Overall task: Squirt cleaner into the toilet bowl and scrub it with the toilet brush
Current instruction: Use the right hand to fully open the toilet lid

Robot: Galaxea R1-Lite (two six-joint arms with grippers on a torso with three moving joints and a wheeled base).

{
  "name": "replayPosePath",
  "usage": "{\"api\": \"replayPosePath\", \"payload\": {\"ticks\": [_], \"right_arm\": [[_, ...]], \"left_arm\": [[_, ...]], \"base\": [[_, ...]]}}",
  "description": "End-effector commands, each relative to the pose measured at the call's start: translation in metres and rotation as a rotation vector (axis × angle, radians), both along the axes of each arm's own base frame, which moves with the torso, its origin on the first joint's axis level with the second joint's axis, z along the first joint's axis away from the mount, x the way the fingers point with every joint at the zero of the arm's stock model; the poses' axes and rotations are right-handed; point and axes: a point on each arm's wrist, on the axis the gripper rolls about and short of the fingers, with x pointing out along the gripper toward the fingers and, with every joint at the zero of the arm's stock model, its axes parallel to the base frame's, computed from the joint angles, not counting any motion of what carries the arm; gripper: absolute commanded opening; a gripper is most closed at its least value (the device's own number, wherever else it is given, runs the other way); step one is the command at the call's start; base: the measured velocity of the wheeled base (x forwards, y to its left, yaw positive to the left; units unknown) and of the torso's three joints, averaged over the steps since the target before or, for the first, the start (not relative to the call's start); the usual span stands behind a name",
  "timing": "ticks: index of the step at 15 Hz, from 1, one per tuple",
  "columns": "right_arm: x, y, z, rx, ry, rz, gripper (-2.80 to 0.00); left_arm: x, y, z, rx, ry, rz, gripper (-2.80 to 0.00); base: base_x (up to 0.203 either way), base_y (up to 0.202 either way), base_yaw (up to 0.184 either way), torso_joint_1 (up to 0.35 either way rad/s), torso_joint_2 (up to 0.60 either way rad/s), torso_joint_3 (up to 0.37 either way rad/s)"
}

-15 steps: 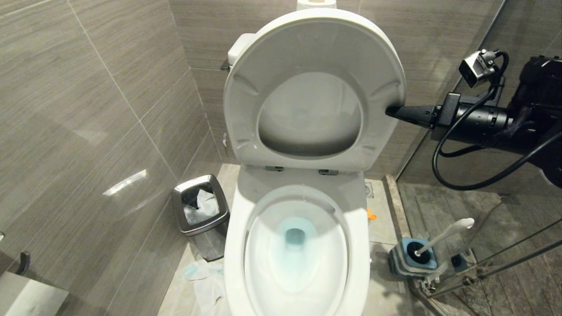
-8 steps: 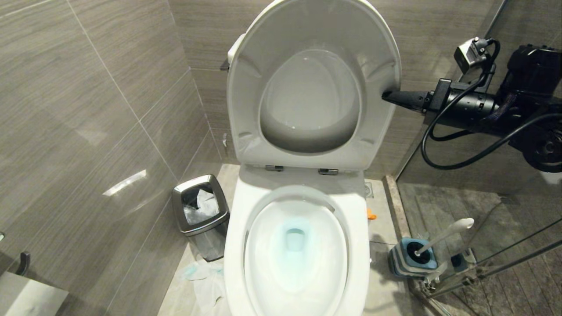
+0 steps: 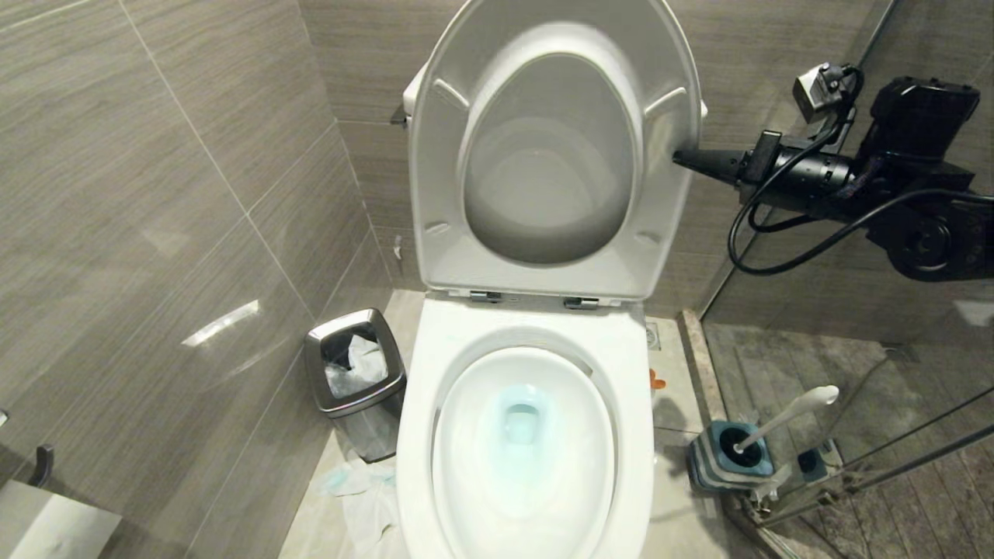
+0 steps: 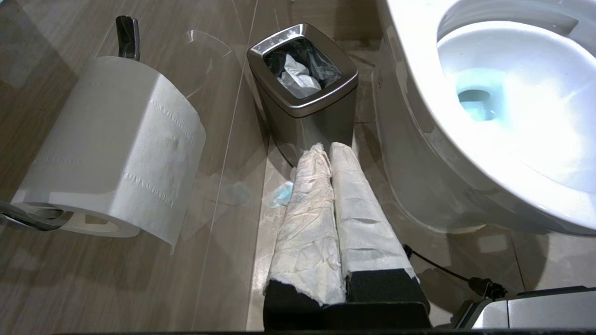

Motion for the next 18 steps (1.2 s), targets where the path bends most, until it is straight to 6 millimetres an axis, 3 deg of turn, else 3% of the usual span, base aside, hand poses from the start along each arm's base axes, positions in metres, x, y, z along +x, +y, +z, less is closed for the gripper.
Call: {"api": "replayPosePath", "payload": {"ticks": [1,7,18], "right_arm": [[0.023,-0.006,-0.011,0.002,0.003,-0.011,-2.8],[0.048,-0.01,-0.016,0.004,-0.027,-0.022,-2.8],[0.062,-0.009,-0.019,0.011,-0.054,-0.056,-2.8]], "left_arm": [[0.0,0.0,0.0,-0.001,0.0,0.001,-2.8],[0.0,0.0,0.0,0.001,0.0,0.001,-2.8],[0.0,0.0,0.0,0.001,0.0,0.0,-2.8]], "base": [[0.0,0.0,0.0,0.0,0.0,0.0],[0.0,0.0,0.0,0.0,0.0,0.0],[0.0,0.0,0.0,0.0,0.0,0.0]]}}
